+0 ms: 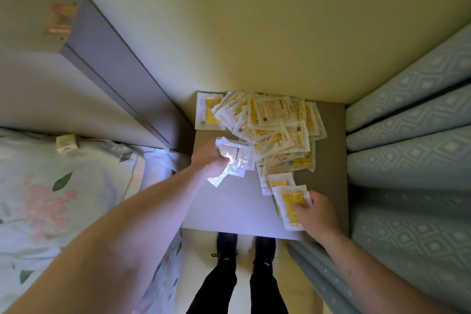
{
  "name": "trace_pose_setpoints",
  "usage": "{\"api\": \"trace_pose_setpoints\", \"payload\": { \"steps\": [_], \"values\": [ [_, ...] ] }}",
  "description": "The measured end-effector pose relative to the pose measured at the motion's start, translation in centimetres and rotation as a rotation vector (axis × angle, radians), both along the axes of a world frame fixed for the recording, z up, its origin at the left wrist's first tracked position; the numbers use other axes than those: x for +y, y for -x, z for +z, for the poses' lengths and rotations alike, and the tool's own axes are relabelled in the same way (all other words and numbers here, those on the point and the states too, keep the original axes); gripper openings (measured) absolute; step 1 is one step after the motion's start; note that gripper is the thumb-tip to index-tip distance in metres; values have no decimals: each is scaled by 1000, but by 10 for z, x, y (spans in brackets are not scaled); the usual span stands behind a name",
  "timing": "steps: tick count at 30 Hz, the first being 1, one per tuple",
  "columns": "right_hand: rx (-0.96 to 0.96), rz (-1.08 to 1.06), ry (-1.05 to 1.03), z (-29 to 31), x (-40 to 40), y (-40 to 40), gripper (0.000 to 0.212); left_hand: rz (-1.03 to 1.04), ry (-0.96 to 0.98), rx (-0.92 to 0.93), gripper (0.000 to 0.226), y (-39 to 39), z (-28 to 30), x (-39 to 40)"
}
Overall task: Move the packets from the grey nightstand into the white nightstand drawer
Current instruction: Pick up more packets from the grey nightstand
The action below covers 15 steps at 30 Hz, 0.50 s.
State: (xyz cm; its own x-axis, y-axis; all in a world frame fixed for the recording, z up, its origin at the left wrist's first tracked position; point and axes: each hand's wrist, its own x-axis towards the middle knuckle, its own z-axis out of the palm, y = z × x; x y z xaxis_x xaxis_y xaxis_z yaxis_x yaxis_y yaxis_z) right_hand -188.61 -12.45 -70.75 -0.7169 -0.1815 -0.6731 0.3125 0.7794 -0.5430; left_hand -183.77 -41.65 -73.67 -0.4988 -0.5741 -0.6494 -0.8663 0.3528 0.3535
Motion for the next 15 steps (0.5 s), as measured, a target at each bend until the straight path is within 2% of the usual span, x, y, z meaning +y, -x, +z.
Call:
{"api": "trace_pose_setpoints", "payload": {
  "steps": [2,3,6,10,15],
  "values": [
    [9,11,20,14,0,-7,7,-17,20,66,41,-17,11,7],
    [22,20,23,22,1,-11,8,-32,33,98,42,-27,20,11],
    [92,49,17,54,6,-26,9,-33,30,189,35,-62,51,23],
    [172,72,44,116,13,-48,11,-43,-4,302,34,-115,119,45],
    [266,129,99,199,18,-85,14,-90,75,393,41,-177,211,69]
  ]
}}
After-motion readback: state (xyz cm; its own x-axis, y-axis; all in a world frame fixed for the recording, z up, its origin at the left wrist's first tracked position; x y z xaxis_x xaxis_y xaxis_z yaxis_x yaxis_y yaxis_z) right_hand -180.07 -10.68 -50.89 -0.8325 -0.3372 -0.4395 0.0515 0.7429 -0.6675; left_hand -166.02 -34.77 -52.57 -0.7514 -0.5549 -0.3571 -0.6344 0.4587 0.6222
